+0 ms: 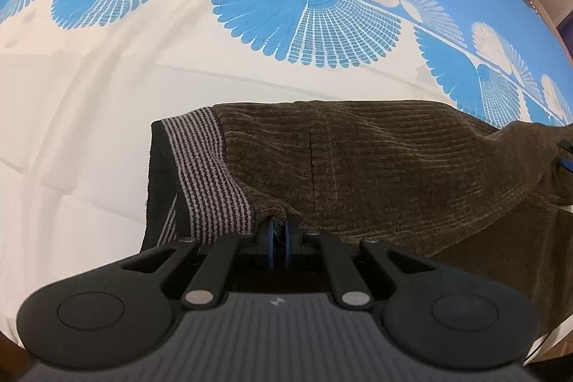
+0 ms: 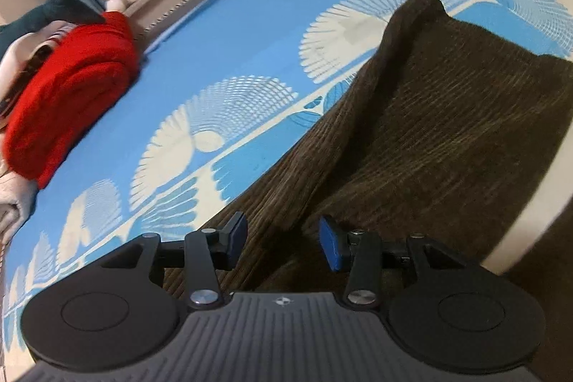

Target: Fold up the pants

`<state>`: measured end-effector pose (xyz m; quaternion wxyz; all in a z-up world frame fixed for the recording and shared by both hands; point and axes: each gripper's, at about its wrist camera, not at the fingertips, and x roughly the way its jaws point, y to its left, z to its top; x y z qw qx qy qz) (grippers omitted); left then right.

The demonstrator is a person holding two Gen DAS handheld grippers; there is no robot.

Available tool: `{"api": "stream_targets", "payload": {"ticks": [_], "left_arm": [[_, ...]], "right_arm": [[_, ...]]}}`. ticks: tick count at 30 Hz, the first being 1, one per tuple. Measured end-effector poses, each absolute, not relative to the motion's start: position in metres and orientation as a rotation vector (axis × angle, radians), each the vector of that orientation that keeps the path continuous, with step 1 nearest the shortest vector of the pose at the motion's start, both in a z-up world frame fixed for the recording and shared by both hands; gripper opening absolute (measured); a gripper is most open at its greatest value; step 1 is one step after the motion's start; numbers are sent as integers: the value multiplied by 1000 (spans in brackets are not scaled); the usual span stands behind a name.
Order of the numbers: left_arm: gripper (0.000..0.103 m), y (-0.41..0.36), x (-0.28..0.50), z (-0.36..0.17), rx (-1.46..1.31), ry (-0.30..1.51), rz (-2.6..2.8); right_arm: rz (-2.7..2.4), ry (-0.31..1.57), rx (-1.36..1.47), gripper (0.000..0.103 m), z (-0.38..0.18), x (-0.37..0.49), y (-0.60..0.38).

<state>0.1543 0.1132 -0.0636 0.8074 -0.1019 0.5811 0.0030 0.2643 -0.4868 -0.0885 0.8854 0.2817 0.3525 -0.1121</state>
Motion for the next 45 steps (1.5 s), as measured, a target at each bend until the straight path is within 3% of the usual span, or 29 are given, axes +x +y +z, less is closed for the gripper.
{"api": "stream_targets", "payload": {"ticks": [5,7,9,10,19,27,31,36,38,39,42,45], "left_arm": [[7,120,159,-66,-252,1256,-3],[7,119,160,-66,-246,1257,-9],[7,118,159,-65,-233,1256,-15],[7,117,159,-66,-230,1256,-18],[5,119,145,-53,-187,1204,-70],[3,147,109,-23,-222,1111,-99],[0,160,89,-20,-192,1116,-75],[1,167,87,-39,-162,1224,-59],[4,170,89,-41,-213,1232,-53],[12,172,91,-41,-247,1233,-55],[50,176,95,-42,-347,1232,-63],[52,173,100,-50,-373,1263,-41]], "right_arm": [[-269,746,525,47,-99,280,-484],[-277,739,508,36,-98,281,-480],[-293,727,488,11,-93,283,-477],[-310,721,479,6,-91,283,-475],[-316,635,506,3,-43,249,-474],[-298,572,503,3,20,141,-463],[-286,697,453,3,12,90,-458],[-229,1050,426,3,-51,68,-473],[-192,1072,452,7,-59,68,-482],[-199,1042,457,8,-56,66,-487],[-266,929,489,20,-39,61,-506],[-326,819,600,31,-27,54,-534]]}}
